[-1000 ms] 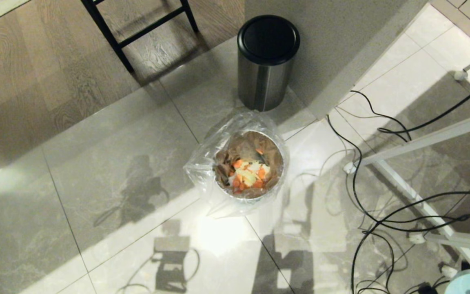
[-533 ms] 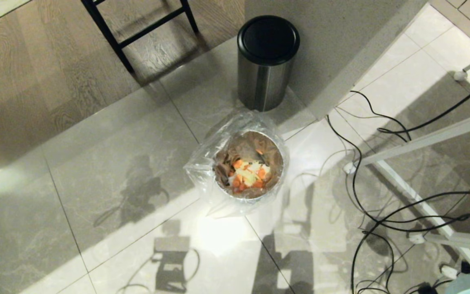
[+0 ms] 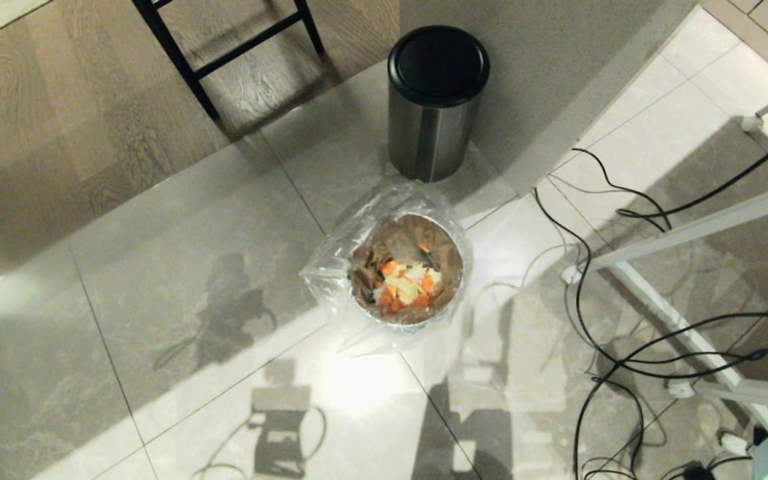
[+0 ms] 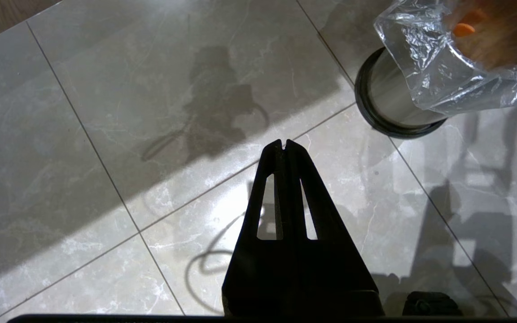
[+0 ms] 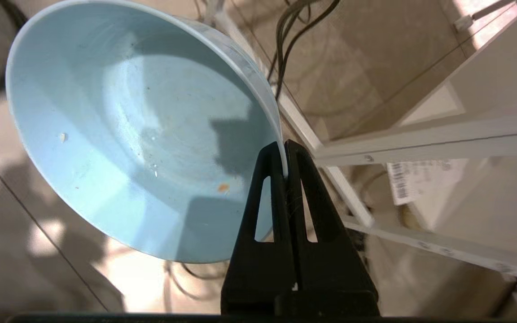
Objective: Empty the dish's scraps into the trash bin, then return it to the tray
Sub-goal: Put the bowl back to the table
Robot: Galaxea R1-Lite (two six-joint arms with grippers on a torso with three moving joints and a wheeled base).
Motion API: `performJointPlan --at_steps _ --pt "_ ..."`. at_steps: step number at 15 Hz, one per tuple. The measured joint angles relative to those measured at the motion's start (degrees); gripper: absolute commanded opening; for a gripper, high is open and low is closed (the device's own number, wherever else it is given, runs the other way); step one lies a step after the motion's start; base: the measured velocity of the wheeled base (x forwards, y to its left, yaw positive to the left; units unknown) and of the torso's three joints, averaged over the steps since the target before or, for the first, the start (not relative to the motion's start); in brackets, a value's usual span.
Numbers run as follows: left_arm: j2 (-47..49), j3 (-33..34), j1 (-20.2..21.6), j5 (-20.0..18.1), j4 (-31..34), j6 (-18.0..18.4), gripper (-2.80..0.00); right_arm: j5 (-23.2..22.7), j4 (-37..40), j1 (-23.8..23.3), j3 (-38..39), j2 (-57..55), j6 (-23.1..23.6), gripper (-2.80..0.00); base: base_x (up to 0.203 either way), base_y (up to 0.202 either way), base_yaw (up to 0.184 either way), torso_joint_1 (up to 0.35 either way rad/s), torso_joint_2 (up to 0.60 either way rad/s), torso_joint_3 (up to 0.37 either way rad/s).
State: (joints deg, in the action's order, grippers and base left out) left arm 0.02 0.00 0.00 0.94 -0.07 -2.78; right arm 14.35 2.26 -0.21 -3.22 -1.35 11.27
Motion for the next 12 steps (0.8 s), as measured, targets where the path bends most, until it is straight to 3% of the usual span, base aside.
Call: performJointPlan --at_steps 9,12 --pt "0.0 0.0 0.0 0.0 0.0 0.0 -2.8 -2.0 0.27 0.03 0.16 1.54 -8.25 -2.8 0.0 0.0 0.0 0.0 0.0 0.0" --pt "0.0 0.0 0.0 0.0 0.0 0.02 -2.8 -10.35 0.33 0.03 0.78 1.54 -7.41 -2.8 0.0 0.0 0.0 0.0 0.0 0.0"
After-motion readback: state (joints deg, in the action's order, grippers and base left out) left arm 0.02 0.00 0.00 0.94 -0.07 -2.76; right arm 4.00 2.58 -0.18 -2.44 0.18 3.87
